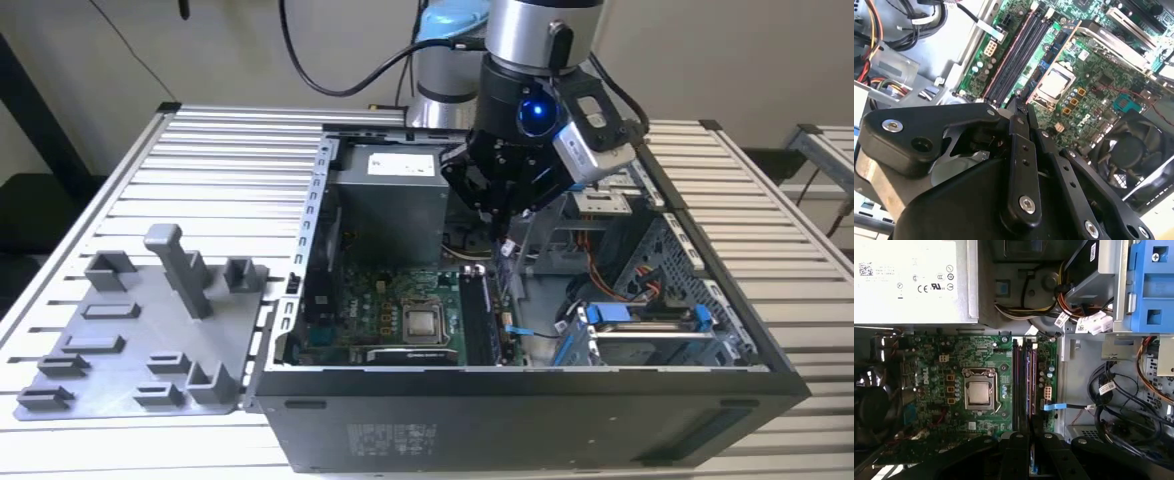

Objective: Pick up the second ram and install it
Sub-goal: 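Insert the second ram into the second slot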

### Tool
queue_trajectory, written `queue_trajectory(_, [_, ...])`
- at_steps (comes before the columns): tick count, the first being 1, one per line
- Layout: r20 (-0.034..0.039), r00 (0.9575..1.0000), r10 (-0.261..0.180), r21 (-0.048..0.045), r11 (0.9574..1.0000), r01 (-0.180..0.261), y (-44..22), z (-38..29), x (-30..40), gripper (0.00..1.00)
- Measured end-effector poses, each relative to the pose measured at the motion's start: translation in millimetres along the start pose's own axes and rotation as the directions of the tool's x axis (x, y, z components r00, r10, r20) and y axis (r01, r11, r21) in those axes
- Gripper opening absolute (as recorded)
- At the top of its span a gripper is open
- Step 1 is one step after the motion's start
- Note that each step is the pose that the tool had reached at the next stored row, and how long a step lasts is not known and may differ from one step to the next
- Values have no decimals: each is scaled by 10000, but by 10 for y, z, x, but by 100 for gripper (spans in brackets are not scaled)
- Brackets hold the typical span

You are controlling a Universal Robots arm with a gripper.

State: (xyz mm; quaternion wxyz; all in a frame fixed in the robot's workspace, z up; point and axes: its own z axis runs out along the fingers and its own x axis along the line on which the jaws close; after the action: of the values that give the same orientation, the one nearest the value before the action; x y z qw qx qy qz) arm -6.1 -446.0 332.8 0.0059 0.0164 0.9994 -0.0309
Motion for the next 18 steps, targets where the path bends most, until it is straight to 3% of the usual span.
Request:
queue_trajectory(15, [-3,10000,1,0,10000,-1,16,265,4,14])
queue_trajectory(18, [-31,10000,-1,2,10000,1,18,308,5,14])
